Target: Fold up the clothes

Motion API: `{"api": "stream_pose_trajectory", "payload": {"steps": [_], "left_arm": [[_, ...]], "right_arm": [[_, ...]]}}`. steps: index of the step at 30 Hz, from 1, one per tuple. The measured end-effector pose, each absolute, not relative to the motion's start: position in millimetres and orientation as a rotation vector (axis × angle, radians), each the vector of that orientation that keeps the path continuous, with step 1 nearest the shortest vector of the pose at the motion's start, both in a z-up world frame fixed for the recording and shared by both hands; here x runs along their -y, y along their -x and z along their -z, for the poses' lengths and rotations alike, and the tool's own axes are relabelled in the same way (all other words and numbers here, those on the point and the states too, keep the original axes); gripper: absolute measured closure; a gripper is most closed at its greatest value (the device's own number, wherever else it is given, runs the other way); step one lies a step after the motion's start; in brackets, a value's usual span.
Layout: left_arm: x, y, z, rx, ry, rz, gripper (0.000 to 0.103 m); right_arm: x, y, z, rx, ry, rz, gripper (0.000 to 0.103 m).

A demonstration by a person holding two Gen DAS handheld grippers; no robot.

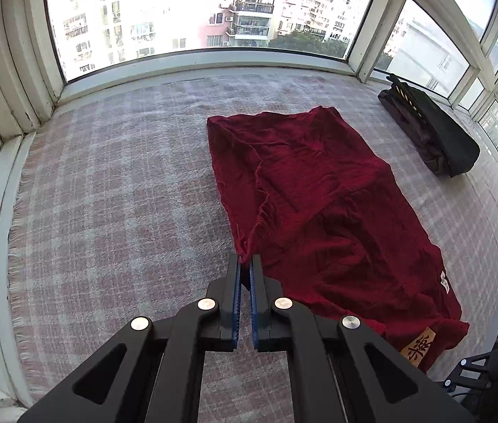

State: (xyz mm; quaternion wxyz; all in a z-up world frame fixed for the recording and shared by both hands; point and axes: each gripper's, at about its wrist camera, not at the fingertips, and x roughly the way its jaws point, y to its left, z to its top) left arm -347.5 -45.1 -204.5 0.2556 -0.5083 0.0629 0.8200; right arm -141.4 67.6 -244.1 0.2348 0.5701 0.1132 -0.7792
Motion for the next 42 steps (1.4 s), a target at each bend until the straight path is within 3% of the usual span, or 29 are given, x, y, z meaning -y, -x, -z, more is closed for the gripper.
{"api": "stream_pose_trajectory", "payload": {"steps": [1, 5, 10, 15, 21, 26, 31, 36, 42], "left_arm": [[45.7, 347.4, 203.7, -0.165, 1.375, -2.225, 0.099], [47.2, 347.9, 200.5, -0.147, 1.359, -2.224, 0.099], [49.2, 350.6, 197.6, -0.113, 1.354, -2.211, 0.099], [49.4, 353.1, 174.0, -0.010, 1.305, -2.191, 0.099], [29.6, 380.6, 116.3, 0.027, 1.192, -2.227, 0.099], [12.1, 404.9, 66.9, 0.053, 1.095, -2.257, 0.099], [14.3, 410.7, -13.1, 0.065, 0.910, -2.382, 0.099], [26.8, 353.2, -34.9, -0.036, 0.826, -2.452, 0.099], [23.2, 233.4, 65.7, -0.058, 1.053, -2.362, 0.099]], "right_arm": [[-68.8, 143.5, 245.2, -0.297, -1.574, 2.141, 0.071], [-80.5, 154.1, 246.5, -0.219, -1.628, 2.113, 0.096], [-99.8, 165.0, 232.5, -0.124, -1.636, 2.094, 0.097], [-131.8, 181.0, 170.5, -0.170, -1.548, 2.213, 0.097], [-170.6, 201.7, 96.1, -0.240, -1.433, 2.360, 0.098], [-218.0, 258.3, 31.3, -0.435, -1.339, 2.562, 0.098], [-244.6, 295.5, -31.8, -0.542, -1.204, 2.676, 0.098], [-253.8, 258.7, 21.8, -0.520, -1.278, 2.615, 0.098], [-265.0, 214.6, 86.2, -0.493, -1.362, 2.539, 0.098]]}}
